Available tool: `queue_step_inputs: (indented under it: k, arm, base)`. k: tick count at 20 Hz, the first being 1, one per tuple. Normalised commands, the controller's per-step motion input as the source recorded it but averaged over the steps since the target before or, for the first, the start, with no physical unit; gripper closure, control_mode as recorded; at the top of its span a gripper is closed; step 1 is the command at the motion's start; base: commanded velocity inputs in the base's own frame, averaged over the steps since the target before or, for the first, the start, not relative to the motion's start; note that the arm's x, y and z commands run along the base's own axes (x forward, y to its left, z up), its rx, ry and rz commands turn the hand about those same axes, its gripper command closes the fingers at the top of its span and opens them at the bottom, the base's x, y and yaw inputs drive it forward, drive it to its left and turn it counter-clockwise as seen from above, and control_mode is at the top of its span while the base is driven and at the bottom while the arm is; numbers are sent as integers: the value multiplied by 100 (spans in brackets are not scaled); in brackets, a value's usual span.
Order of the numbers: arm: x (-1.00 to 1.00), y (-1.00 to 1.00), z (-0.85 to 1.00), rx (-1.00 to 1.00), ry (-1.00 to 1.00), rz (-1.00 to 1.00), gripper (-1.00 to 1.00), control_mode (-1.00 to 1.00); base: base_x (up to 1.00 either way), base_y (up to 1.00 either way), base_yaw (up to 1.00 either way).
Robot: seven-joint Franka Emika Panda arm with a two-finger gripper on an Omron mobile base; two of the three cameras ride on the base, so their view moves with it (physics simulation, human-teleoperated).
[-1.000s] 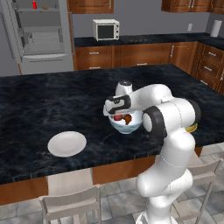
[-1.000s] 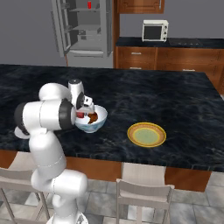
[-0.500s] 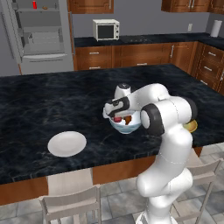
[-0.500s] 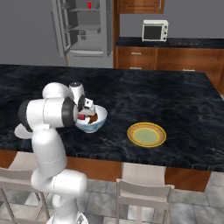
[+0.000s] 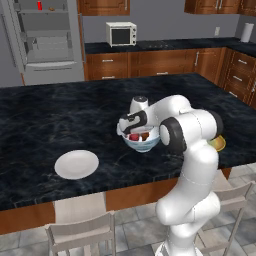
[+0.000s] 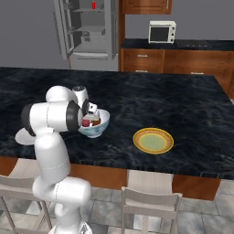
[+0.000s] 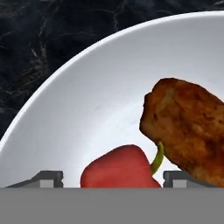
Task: Pick the chicken drumstick and bell pepper from their plates and place them in the bowl. Then put the bowl in the fridge.
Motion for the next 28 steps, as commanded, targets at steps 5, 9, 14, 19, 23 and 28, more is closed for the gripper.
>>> queue_step_inputs:
  k: [5, 9, 14, 19, 23, 28]
  arm:
    - [0, -19, 7, 0, 0, 0, -100, -100]
    - [-1, -24, 25, 1, 0, 0, -100, -100]
    - [-14, -29, 29, 4, 0, -2, -100, -100]
    - [-27, -37, 30, 5, 0, -9, -100, -100]
    - [-27, -35, 29, 5, 0, -12, -100, -100]
    - [-25, -38, 15, 3, 1, -13, -100, -100]
  base:
    - [0, 0, 0]
    - [0, 0, 0]
    - [0, 0, 0]
    - [0, 0, 0]
    - [0, 0, 0]
    - [0, 0, 0]
